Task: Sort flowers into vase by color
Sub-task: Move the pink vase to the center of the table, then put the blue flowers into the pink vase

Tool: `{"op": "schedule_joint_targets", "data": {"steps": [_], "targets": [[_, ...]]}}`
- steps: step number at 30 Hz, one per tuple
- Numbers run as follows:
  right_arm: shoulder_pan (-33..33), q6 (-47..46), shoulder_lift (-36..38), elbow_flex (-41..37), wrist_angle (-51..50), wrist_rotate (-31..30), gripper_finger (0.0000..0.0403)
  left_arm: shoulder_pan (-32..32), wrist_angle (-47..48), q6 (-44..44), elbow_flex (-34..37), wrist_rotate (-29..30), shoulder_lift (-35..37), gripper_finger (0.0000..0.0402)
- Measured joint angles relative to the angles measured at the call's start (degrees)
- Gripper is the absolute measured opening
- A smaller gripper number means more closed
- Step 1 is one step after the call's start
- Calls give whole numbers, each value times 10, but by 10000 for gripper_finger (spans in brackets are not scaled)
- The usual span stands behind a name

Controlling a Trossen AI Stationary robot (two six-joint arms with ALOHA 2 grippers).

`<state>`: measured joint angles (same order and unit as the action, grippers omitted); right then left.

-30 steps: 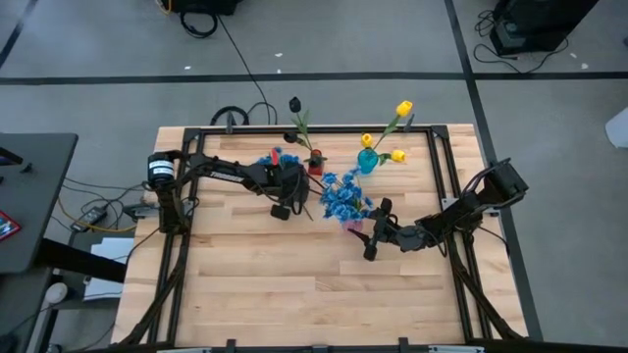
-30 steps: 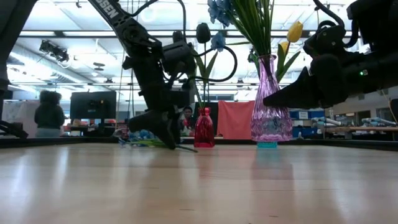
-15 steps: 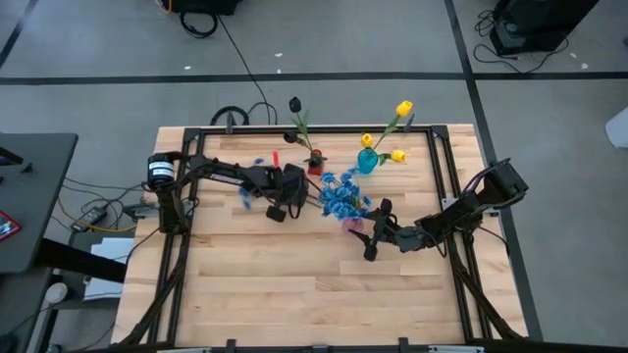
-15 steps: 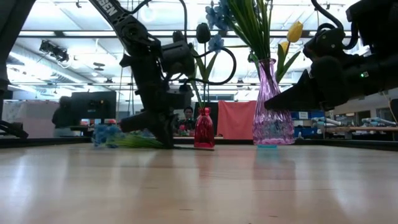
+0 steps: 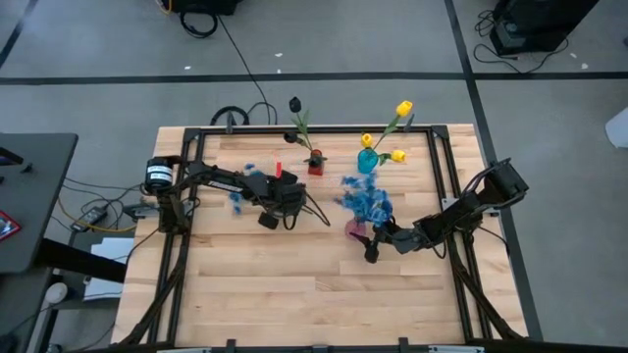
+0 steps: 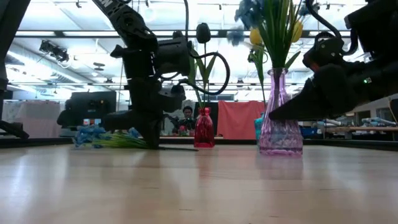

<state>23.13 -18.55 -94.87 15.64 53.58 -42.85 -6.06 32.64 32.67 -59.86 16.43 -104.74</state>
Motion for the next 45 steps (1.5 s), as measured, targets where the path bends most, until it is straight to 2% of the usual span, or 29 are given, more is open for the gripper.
{"op": "schedule_joint_targets", "data": {"steps": [8,14,19,26,33,39,45], "targets": [[8,1,1,1,-28,7,299,27,36,-14,2,-6,20,14],[8,1,10,0,-32,17,358,32,36,-19,2,-13,63,14],[10,3,31,0,-44,16,396,34,34,-46,2,-26,68,14],[37,14,99,0,-100,-11,382,68,39,-45,2,-11,73,14],[69,-23,192,0,-225,-43,358,100,46,-58,1,-7,91,14],[91,-42,271,12,-320,-32,348,127,41,-89,1,-9,132,14],[113,-21,325,14,-296,19,348,159,24,-108,0,-10,162,14]]}}
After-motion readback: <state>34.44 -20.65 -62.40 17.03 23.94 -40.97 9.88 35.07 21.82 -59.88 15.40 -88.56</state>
